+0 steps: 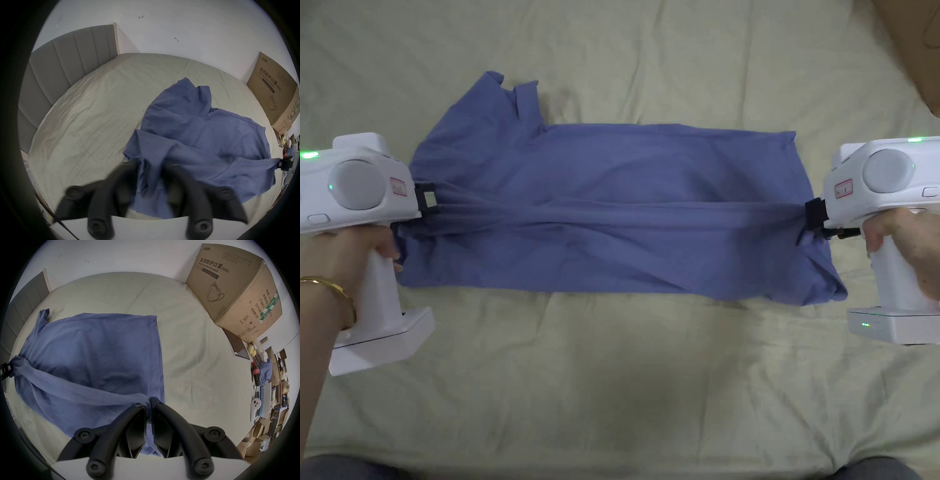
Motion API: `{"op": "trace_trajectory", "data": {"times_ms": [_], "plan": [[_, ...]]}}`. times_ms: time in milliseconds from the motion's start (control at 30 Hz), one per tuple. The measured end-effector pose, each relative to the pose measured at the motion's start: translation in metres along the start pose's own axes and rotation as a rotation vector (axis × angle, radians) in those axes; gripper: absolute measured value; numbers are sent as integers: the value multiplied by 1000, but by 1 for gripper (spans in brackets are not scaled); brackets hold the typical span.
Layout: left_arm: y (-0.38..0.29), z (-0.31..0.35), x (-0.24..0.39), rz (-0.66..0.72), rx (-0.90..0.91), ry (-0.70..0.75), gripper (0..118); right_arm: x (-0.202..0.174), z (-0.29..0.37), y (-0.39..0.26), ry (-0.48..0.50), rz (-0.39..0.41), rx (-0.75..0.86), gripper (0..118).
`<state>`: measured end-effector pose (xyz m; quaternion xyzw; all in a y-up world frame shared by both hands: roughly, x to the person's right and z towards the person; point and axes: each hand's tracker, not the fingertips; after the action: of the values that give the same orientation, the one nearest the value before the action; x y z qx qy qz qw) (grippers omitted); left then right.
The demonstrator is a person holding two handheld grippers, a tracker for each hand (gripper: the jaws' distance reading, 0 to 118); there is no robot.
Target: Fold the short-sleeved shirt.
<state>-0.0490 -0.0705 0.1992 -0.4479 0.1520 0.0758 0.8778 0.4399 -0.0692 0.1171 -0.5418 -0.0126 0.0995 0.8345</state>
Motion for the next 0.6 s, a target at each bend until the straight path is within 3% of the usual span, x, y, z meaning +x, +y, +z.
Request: {"op": "trace_trajectory", "data": {"times_ms": [33, 67, 100, 133, 167, 200, 333, 500, 600], "plan": [[1, -1, 1, -7, 4, 8, 67, 0, 0, 0, -13, 1, -1, 10], [1, 0, -1, -18, 6, 15, 89, 0, 0, 2, -20, 1, -8, 27], [2, 2, -1, -23, 10, 22, 108, 2, 2, 2, -28, 2, -32, 53], [3, 7, -2, -27, 28, 25, 118, 3, 5, 1, -34, 2, -54, 86], [4, 16, -3, -34, 79, 18, 118, 6, 10, -1, -27, -7, -66, 98], [5, 26, -5, -33, 117, 4, 118, 8, 18, -3, -20, -20, -50, 101], [4, 75, -12, -35, 256, 3, 118, 18, 64, -17, -15, -57, 120, 101], [-33, 144, -23, -73, 478, 26, 118, 17, 143, -73, 25, -98, 505, 101], [-62, 173, -23, -105, 584, 20, 118, 6, 178, -114, 46, -115, 667, 110]]}}
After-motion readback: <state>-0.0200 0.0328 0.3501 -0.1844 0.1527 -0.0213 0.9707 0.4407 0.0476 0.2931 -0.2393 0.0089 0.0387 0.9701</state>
